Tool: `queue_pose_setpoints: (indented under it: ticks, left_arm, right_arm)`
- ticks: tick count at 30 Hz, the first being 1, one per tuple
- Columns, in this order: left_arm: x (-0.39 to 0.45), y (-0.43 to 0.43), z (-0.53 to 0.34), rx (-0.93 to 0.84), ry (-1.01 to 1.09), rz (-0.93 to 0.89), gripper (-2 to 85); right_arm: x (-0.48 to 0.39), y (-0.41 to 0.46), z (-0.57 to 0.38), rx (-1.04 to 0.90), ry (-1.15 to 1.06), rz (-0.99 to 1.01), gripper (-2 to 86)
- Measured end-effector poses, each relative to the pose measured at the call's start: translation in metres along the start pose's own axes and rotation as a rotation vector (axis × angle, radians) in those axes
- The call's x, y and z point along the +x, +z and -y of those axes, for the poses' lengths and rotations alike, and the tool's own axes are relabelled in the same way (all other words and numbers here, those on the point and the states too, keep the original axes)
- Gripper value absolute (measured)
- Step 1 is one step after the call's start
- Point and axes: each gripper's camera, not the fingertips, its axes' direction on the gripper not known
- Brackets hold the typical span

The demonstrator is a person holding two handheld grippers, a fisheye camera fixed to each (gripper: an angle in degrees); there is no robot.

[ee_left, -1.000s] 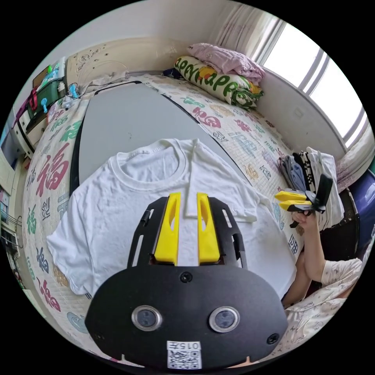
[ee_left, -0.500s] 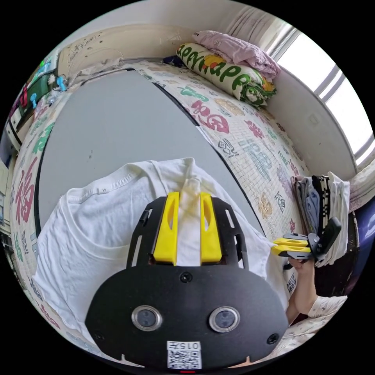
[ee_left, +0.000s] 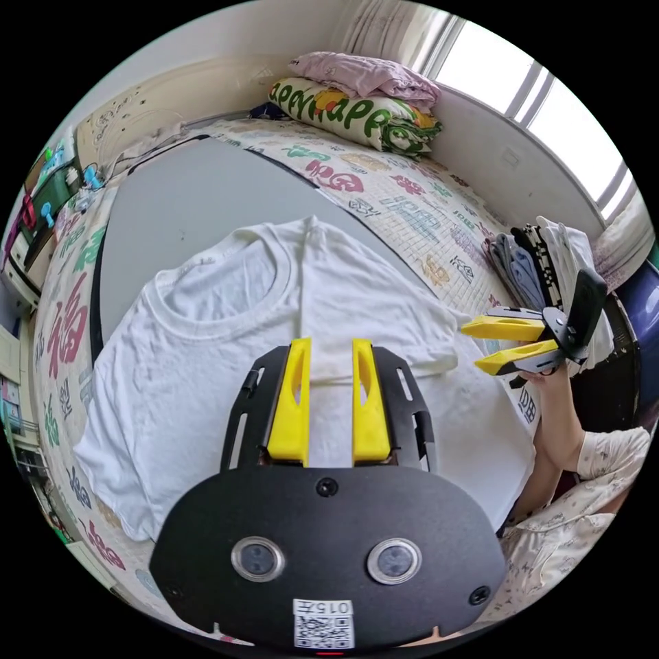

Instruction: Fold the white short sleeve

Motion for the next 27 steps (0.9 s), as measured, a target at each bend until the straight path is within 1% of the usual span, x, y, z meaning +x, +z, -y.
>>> queue_pose_setpoints:
  ticks: [2, 4, 7, 8, 12, 14, 16, 17, 18, 19, 21, 22, 23, 24, 25, 27]
  left_arm:
    - [0.002, 0.012, -0.027, -0.008, -0.02, 0.009, 8.9]
    - [0.008, 0.027, -0.059, -0.006, -0.027, -0.001, 7.0]
    - [0.019, 0.051, -0.094, -0.028, -0.016, 0.015, 2.3]
    - [0.021, 0.054, -0.101, -0.022, -0.014, 0.017, 1.9]
    - [0.03, 0.075, -0.163, -0.008, -0.041, 0.0, 0.2]
    - [0.029, 0.071, -0.2, 0.025, -0.054, -0.032, -0.1]
    - [0.022, 0.033, -0.274, 0.17, -0.083, -0.084, -0.1]
    - [0.019, 0.021, -0.297, 0.204, -0.097, -0.083, 0.2]
    - [0.01, -0.003, -0.347, 0.265, -0.128, -0.055, 0.6]
    - [0.005, -0.014, -0.374, 0.29, -0.144, -0.024, 1.0]
    - [-0.021, -0.049, -0.492, 0.363, -0.238, 0.177, 2.7]
    - [-0.04, -0.057, -0.553, 0.395, -0.319, 0.265, 4.3]
    - [-0.052, -0.059, -0.582, 0.408, -0.367, 0.287, 5.3]
    - [-0.08, -0.059, -0.639, 0.426, -0.476, 0.283, 7.3]
    - [-0.095, -0.056, -0.667, 0.431, -0.532, 0.258, 8.2]
    - [-0.15, -0.025, -0.77, 0.466, -0.698, 0.083, 9.8]
  right_arm:
    - [0.027, 0.045, -0.032, -0.077, 0.044, -0.085, 7.4]
    - [0.044, 0.055, -0.058, -0.066, 0.034, -0.114, 5.6]
    - [0.081, 0.067, -0.099, -0.088, 0.021, -0.109, 3.7]
    - [0.099, 0.072, -0.118, -0.098, 0.03, -0.102, 3.3]
    - [0.15, 0.087, -0.177, -0.089, 0.084, -0.049, 5.4]
    - [0.174, 0.094, -0.21, -0.133, 0.072, -0.067, 7.2]
    - [0.19, 0.092, -0.237, -0.152, 0.044, -0.092, 7.6]
    - [0.2, 0.088, -0.255, -0.155, 0.02, -0.093, 7.6]
    - [0.205, 0.086, -0.264, -0.154, 0.013, -0.09, 7.6]
    - [0.217, 0.083, -0.281, -0.147, 0.009, -0.078, 7.6]
    - [0.232, 0.082, -0.308, -0.131, 0.013, -0.034, 7.6]
    - [0.238, 0.086, -0.324, -0.13, 0.005, 0.0, 7.6]
    - [0.243, 0.092, -0.339, -0.134, -0.002, 0.019, 7.6]
    - [0.244, 0.096, -0.345, -0.135, -0.004, 0.025, 7.5]
    - [0.247, 0.104, -0.353, -0.131, -0.011, 0.035, 7.5]
    - [0.248, 0.116, -0.358, -0.109, -0.027, 0.058, 7.5]
